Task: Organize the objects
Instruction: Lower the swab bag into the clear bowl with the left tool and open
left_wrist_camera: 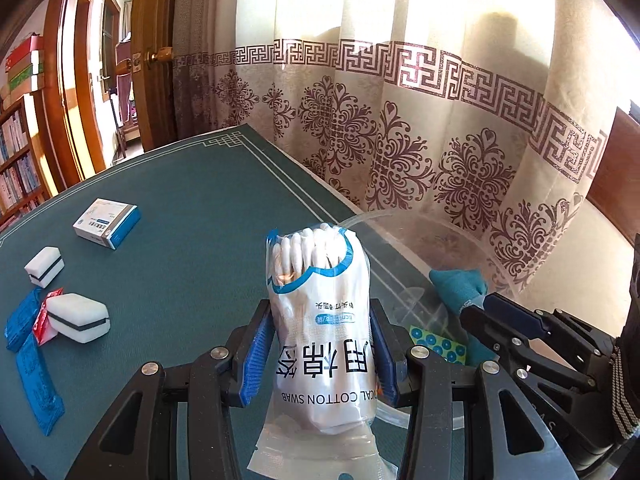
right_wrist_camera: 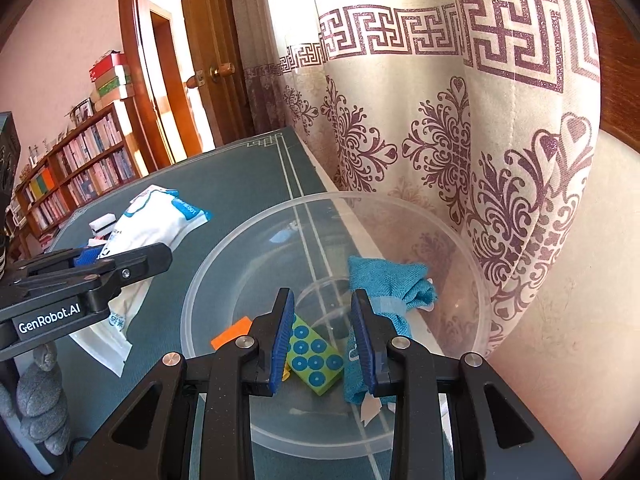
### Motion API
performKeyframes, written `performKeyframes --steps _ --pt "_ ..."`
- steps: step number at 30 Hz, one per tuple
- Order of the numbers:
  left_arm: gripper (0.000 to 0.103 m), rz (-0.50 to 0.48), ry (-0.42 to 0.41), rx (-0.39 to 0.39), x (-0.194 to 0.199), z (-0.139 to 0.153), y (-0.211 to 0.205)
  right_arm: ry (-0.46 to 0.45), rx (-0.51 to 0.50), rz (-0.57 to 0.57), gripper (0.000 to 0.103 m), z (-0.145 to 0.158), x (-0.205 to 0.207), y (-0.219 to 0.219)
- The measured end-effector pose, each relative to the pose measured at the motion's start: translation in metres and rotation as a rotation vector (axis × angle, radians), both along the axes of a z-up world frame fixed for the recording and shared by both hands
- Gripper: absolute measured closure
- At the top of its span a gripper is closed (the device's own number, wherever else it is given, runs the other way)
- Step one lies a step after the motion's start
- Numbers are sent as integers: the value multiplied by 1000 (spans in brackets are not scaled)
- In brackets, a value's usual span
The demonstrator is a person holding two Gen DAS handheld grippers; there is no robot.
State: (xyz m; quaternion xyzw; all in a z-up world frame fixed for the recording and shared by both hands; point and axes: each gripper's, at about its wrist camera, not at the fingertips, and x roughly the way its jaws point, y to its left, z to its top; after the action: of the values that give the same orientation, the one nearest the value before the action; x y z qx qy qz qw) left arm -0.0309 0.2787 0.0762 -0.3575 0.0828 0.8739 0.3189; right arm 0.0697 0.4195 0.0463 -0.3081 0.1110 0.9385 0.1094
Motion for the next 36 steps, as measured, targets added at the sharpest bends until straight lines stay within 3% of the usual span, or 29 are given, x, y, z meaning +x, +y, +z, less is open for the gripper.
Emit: performKeyframes --steps 10,12,14,16,24,36 --pt "53 -47 -57 71 -15 0 24 13 -8 -45 72 3 2 10" --pt "42 -29 -60 95 -20 1 23 10 -7 -44 72 2 2 10" --pt "24 -11 -49 121 -23 2 17 6 -5 -42 72 1 1 9" --pt "22 3 -42 136 -24 4 10 5 -4 -40 72 1 1 8" --pt "21 96 -8 104 -28 4 -12 -1 1 -33 72 -1 1 4" --pt "6 145 73 34 -10 1 -33 -3 11 -19 72 -1 1 -5"
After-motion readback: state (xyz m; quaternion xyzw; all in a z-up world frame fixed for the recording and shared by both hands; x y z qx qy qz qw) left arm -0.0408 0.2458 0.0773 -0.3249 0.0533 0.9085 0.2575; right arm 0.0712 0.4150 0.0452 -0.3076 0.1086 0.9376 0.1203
